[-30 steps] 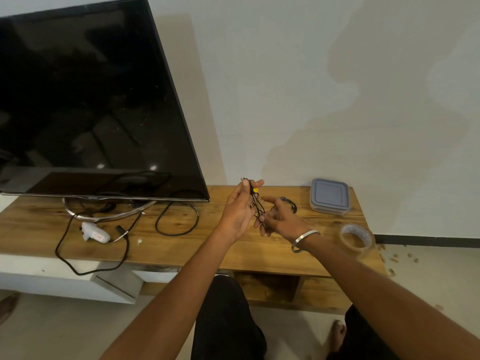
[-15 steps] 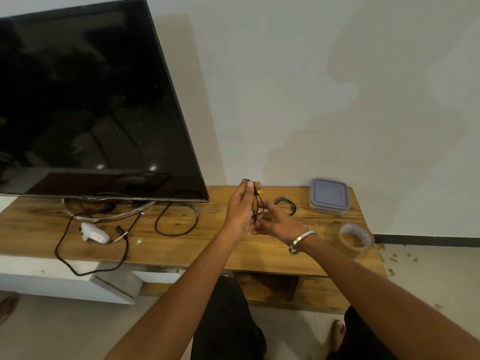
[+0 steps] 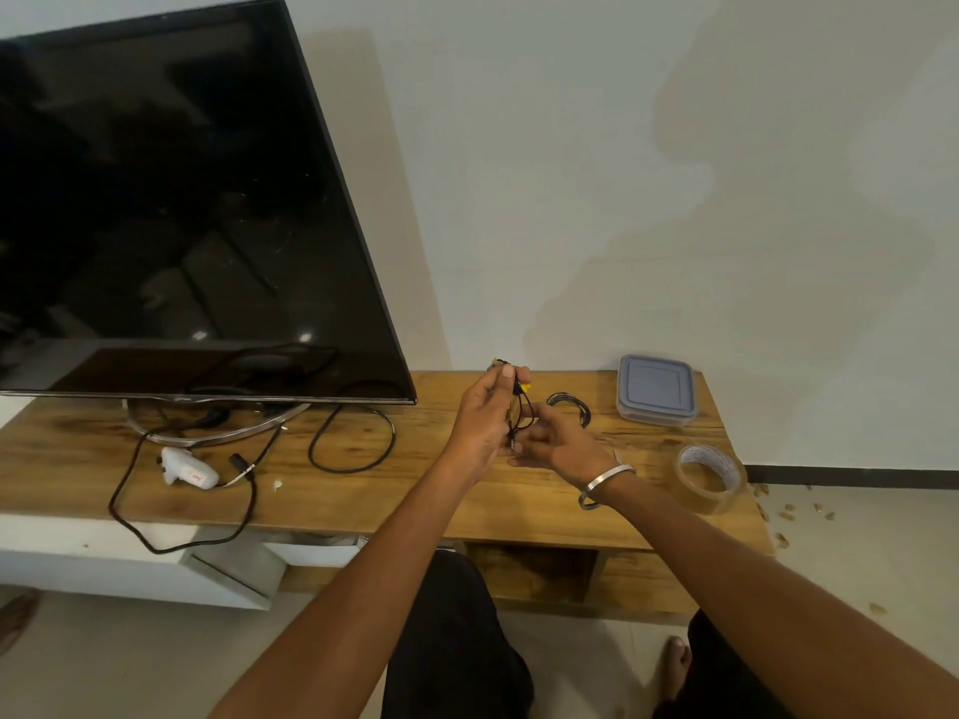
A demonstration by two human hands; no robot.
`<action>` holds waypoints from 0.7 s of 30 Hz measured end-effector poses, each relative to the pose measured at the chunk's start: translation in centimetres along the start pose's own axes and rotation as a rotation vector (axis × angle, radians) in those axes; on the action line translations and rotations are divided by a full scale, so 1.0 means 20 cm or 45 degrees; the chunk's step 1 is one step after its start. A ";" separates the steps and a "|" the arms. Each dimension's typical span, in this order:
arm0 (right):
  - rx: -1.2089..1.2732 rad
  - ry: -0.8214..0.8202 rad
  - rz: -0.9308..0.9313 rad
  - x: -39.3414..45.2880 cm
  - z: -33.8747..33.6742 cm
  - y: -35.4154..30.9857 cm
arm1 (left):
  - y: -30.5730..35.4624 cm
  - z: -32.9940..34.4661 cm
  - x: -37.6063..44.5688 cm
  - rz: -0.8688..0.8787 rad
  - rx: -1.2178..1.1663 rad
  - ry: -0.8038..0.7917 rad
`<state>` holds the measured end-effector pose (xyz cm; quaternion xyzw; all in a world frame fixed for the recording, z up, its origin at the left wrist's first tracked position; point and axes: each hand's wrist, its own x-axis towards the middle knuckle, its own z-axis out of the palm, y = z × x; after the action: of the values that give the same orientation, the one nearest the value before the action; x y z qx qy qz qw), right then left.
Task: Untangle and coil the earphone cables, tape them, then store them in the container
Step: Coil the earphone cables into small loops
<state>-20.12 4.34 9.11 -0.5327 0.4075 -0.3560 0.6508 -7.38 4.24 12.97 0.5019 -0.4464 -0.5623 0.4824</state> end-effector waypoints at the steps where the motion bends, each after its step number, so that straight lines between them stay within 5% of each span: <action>1: -0.016 0.019 -0.009 0.00 0.00 0.00 | 0.00 0.00 0.00 0.007 -0.009 -0.005; 21: -0.774 0.382 -0.379 0.04 0.03 0.06 | -0.01 -0.02 -0.01 0.121 0.013 -0.120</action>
<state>-19.23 4.12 7.94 -0.6971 0.5035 -0.3835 0.3369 -6.97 4.45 12.71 0.4556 -0.4946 -0.5594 0.4845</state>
